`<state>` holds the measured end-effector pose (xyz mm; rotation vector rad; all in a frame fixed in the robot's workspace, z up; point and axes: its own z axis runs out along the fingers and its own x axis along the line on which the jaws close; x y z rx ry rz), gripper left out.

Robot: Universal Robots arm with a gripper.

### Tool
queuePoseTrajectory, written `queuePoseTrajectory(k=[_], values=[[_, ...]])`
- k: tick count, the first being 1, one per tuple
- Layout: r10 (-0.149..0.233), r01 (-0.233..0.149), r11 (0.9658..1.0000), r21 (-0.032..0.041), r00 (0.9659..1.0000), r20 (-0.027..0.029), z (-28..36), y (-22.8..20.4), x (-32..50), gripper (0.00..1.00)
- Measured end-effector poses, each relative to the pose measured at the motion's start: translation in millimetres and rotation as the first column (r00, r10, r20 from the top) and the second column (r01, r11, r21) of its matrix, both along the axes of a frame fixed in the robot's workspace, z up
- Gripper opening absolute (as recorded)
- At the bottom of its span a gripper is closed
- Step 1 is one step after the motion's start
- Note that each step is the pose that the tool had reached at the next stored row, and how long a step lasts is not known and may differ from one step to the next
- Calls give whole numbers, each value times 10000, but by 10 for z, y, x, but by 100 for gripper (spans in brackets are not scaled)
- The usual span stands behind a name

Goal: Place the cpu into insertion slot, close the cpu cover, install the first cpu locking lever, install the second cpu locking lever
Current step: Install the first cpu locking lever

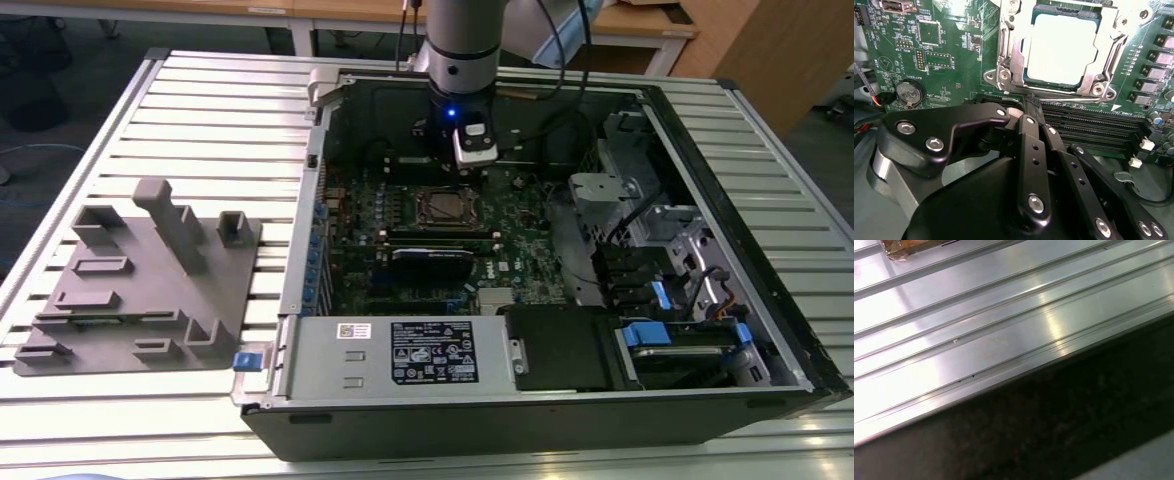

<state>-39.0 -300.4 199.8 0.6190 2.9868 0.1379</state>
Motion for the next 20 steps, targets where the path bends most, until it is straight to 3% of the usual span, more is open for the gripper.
queuePoseTrajectory(k=[17,20], values=[[0,0,10000,1,10000,0,9,2,14,11],[1,-1,10000,1,10000,0,49,5,14,11]])
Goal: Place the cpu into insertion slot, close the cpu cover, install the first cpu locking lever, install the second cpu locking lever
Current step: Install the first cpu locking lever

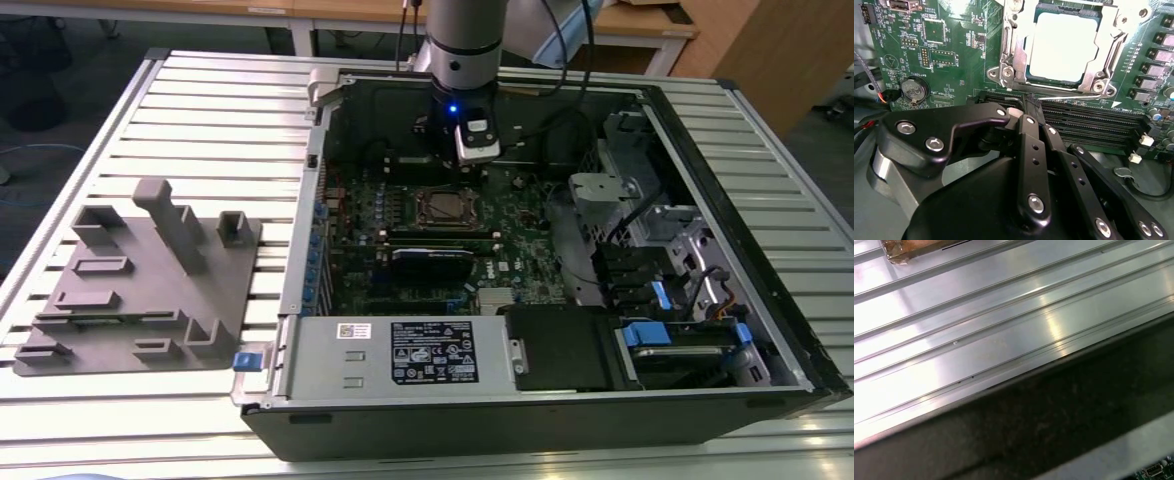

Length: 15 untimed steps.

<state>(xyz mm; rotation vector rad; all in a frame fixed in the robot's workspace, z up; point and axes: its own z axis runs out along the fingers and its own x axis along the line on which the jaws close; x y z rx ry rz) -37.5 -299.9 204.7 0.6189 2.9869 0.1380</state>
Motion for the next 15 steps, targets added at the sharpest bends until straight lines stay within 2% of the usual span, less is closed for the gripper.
queuePoseTrajectory(k=[3,6,9,12,15], values=[[-1,1,10000,6,10000,5,-6,1,0,11],[-2,1,10000,52,10000,29,-14,1,-1,11],[-1,1,10000,55,10000,28,-14,1,-1,11],[-1,0,10000,99,10000,35,-17,0,-1,11],[0,0,9999,103,10000,54,-19,1,-7,11]])
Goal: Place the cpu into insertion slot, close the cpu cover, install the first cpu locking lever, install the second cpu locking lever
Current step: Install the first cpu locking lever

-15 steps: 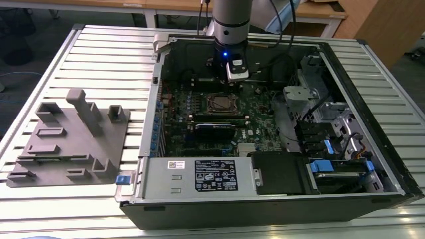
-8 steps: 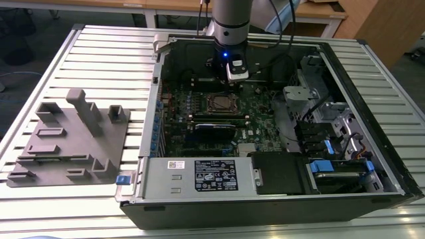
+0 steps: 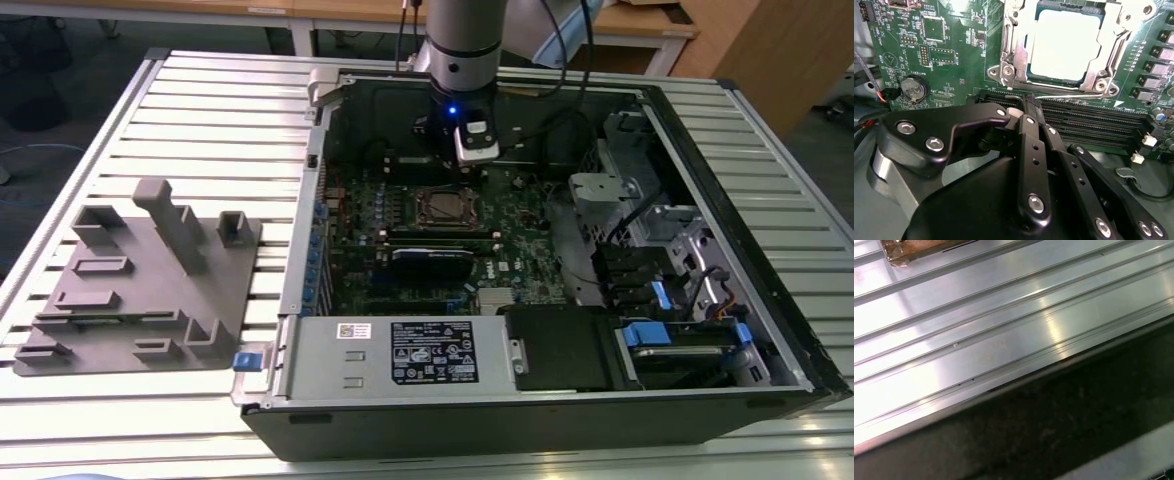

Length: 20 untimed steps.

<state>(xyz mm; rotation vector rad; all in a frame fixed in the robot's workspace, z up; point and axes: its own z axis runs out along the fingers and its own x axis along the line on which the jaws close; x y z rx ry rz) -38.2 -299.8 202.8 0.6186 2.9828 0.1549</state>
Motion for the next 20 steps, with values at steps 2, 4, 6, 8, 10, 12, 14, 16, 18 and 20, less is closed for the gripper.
queuePoseTrajectory(k=[2,4,6,8,10,12,14,16,18,20], values=[[1,-1,10000,-1,10000,2,0,0,-1,11],[0,0,10000,0,10000,3,0,0,-1,11],[0,0,10000,0,10000,3,0,0,-1,11],[0,0,10000,0,10000,4,0,0,-1,11],[0,0,10000,-2,10000,7,-7,-1,-2,11],[0,0,10000,-1,10000,9,-7,0,-2,11],[0,0,10000,0,10000,10,-8,0,-2,11],[-2,2,10000,1,10000,19,-9,0,-5,11],[0,0,10000,1,10000,35,-11,0,-12,11],[1,-1,10000,0,10000,46,-12,-1,-15,11]])
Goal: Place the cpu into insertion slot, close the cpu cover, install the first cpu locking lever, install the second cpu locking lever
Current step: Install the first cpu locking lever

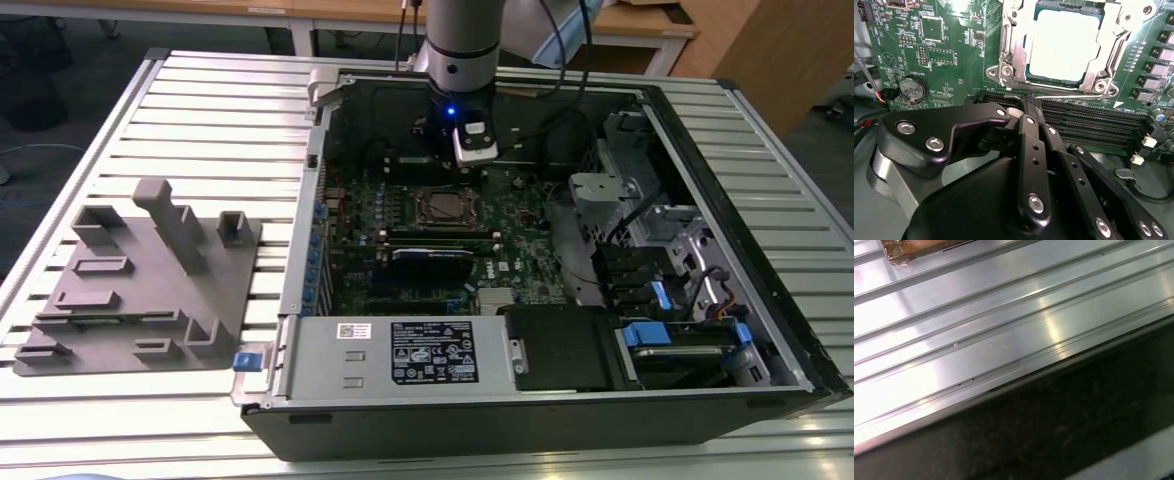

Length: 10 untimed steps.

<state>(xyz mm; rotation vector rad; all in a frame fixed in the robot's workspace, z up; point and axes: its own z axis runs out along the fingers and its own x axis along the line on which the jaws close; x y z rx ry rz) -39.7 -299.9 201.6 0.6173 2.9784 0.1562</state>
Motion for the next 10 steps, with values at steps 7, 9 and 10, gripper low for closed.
queuePoseTrajectory(k=[7,9,10], values=[[1,-1,10000,0,10000,6,-4,-1,-1,11],[1,-1,10000,-1,10000,8,-7,0,-1,11],[0,0,10000,-12,10000,9,-8,0,-1,11]])
